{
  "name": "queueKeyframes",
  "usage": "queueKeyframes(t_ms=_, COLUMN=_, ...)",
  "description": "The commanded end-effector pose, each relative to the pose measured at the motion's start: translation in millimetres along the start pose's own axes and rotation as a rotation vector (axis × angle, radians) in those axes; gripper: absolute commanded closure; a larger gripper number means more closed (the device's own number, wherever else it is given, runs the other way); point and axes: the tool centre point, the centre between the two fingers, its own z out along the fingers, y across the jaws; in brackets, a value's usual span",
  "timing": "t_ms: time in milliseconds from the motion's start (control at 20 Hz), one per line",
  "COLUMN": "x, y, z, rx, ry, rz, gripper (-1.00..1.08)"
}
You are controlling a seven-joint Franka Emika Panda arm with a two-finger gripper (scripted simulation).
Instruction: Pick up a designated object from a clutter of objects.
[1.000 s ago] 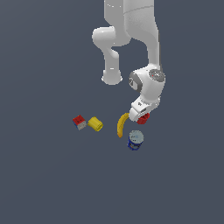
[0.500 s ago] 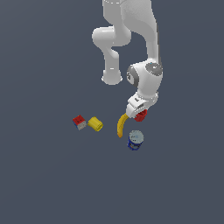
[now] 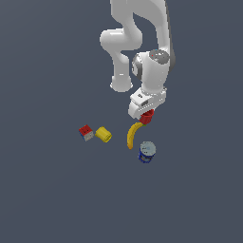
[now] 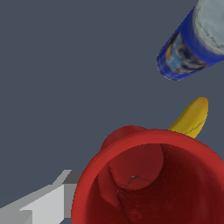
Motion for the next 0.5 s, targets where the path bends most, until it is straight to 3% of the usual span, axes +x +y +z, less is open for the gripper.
queueKeyframes(t_ms=0, x=-9, y=9, z=-19, rx=0.002, ry=0.002, rz=-0.001, gripper=1.08)
queueKeyframes(t_ms=450, x=-44, y=43, z=-92, rx=0.006, ry=0.004, rz=-0.001, gripper=1.08)
